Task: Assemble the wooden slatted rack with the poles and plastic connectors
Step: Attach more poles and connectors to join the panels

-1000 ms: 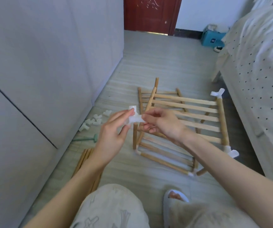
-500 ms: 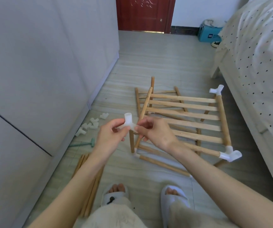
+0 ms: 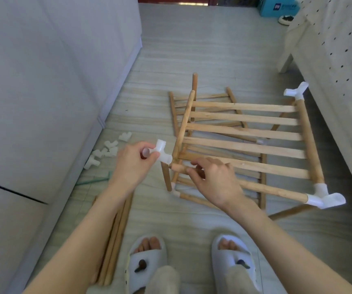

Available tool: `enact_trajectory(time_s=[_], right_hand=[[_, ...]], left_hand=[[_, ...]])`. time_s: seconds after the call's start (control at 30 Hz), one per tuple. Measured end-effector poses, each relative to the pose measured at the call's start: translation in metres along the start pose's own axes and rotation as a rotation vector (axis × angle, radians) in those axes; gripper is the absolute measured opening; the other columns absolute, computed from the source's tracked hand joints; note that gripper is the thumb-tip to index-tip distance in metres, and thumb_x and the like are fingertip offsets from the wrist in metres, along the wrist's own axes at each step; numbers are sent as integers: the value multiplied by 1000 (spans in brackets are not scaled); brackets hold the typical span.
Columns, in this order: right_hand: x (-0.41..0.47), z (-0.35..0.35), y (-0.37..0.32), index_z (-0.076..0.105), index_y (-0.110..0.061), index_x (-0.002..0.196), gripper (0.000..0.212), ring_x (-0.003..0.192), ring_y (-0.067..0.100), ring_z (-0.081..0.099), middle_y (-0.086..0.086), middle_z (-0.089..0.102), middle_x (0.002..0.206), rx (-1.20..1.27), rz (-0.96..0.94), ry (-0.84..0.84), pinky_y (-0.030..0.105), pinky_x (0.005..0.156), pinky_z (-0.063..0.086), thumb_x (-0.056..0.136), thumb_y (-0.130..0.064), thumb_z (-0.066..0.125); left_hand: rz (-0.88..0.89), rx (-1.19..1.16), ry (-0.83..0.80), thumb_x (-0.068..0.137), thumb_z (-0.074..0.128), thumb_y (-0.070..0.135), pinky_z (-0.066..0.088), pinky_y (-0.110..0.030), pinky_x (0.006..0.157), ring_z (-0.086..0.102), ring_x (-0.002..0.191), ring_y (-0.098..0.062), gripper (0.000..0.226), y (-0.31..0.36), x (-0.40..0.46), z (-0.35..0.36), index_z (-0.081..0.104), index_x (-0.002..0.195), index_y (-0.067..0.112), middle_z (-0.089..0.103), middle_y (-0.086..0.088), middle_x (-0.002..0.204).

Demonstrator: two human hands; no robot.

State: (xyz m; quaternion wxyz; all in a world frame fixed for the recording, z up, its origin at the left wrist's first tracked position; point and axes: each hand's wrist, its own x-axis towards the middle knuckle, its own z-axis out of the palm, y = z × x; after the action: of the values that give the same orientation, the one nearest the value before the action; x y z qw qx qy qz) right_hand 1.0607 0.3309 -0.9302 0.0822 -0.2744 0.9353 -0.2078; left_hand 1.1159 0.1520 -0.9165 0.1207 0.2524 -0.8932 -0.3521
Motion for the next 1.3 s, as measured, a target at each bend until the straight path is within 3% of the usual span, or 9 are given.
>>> enact_trajectory(time_s=[0.13, 0.3, 0.47, 0.57, 0.83, 0.97, 1.03, 1.23, 1.3], right_hand=[[1, 1, -1, 61, -22, 98, 27, 99, 27, 60, 2, 68, 98, -23, -10, -91, 34, 76, 42, 93, -45, 47], [-1, -2, 2, 49, -26, 80, 22, 91, 27, 59, 2, 67, 90, 16, 0, -72, 33, 68, 41, 93, -44, 49], [-1, -2, 2, 54, -24, 86, 24, 91, 25, 60, 0, 66, 91, 17, -10, -64, 33, 68, 42, 93, -46, 47], [-1, -3, 4, 59, -24, 93, 26, 92, 24, 59, -1, 67, 93, 38, 4, -53, 33, 70, 44, 93, -47, 47], [-2, -4, 4, 59, -25, 94, 25, 93, 23, 59, -3, 67, 95, 43, 19, -53, 32, 70, 42, 93, -47, 47], [-1, -5, 4, 59, -26, 95, 25, 95, 23, 59, -3, 66, 97, 50, 35, -51, 32, 71, 41, 93, -48, 47], [-1, -5, 3, 59, -27, 95, 25, 96, 23, 59, -4, 66, 98, 55, 40, -55, 31, 71, 40, 93, -48, 47], [-2, -7, 3, 60, -27, 94, 24, 95, 23, 59, -4, 67, 95, 70, 54, -56, 30, 69, 39, 92, -48, 49], [-2, -7, 3, 60, -27, 95, 24, 96, 23, 59, -5, 67, 95, 72, 57, -56, 30, 69, 38, 92, -48, 49]], left_hand=[[74, 76, 35, 87, 63, 21, 36, -26, 76, 59, 93, -24, 22, 1, -6, 5, 68, 105, 10, 68, -7, 97], [78, 64, 26, 85, 63, 21, 29, -26, 66, 55, 88, -23, 16, 4, -2, 14, 67, 98, 14, 63, -6, 88], [61, 6, 31, 83, 65, 21, 28, -22, 59, 53, 81, -19, 7, 1, 0, 16, 64, 87, 16, 61, -2, 80], [6, -62, 60, 83, 67, 22, 35, -11, 62, 57, 79, -17, 12, 0, -3, 16, 66, 88, 11, 65, -3, 81], [-86, -199, 82, 84, 66, 25, 37, -10, 59, 55, 68, -4, 12, -1, -8, 20, 66, 88, 14, 60, 9, 70], [-140, -298, 92, 83, 66, 27, 49, -36, 75, 62, 77, -20, 12, -3, -9, 21, 67, 85, 15, 65, 3, 73], [-146, -341, 122, 82, 67, 27, 51, -39, 77, 63, 78, -21, 7, -3, -10, 23, 65, 81, 20, 65, 3, 75], [-160, -435, 99, 83, 69, 21, 43, -12, 70, 57, 82, 2, 17, 0, -18, 34, 55, 83, 32, 60, 16, 85], [-181, -502, 109, 82, 70, 19, 43, -10, 70, 57, 79, 4, 20, -2, -20, 36, 56, 83, 33, 61, 15, 85]])
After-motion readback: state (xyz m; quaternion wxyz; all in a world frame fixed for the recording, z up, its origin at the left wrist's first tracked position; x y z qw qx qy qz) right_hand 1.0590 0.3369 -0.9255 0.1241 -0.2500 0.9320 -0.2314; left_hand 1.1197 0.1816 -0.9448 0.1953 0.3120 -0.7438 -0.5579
